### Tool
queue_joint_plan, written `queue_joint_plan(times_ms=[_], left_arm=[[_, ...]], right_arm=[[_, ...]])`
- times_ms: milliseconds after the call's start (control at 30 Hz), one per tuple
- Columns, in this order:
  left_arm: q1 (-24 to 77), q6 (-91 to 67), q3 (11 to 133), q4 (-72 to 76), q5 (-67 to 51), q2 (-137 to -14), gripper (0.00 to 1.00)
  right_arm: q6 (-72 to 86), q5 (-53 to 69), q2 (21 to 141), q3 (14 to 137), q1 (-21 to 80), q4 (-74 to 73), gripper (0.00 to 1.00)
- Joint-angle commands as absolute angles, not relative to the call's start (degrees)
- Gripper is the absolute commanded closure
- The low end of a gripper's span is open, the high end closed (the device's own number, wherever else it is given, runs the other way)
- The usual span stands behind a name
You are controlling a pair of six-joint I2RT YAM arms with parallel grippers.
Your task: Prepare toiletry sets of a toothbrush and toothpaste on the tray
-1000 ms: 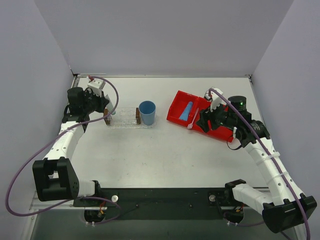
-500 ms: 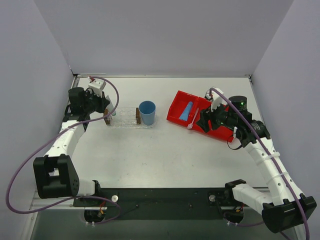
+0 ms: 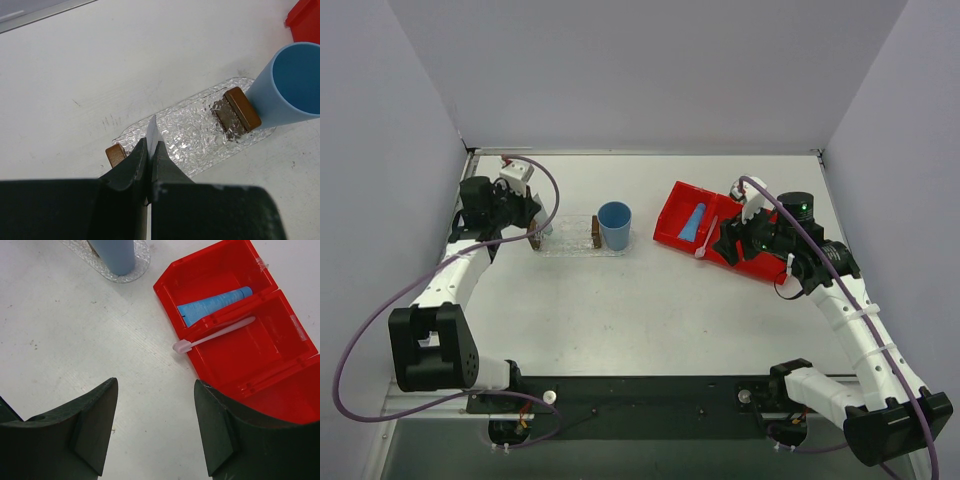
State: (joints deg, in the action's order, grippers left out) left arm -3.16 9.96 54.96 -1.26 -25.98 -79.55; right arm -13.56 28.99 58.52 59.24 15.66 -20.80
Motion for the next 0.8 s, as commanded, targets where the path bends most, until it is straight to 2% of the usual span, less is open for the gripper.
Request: queue_joint_plan(times_ms=[0,767], left_arm=[[-3.6,10.81,55.28,3.69,-27.68,-79.72,1.0],[-3.52,11.6,55.28,5.45,-28.48,-83.32,1.0]], right_arm=[[-13.45,30.76,57.57,58.97,15.2,-19.34,0.43],[-13.36,31.11,57.57,58.8,14.5,-19.34,0.43]])
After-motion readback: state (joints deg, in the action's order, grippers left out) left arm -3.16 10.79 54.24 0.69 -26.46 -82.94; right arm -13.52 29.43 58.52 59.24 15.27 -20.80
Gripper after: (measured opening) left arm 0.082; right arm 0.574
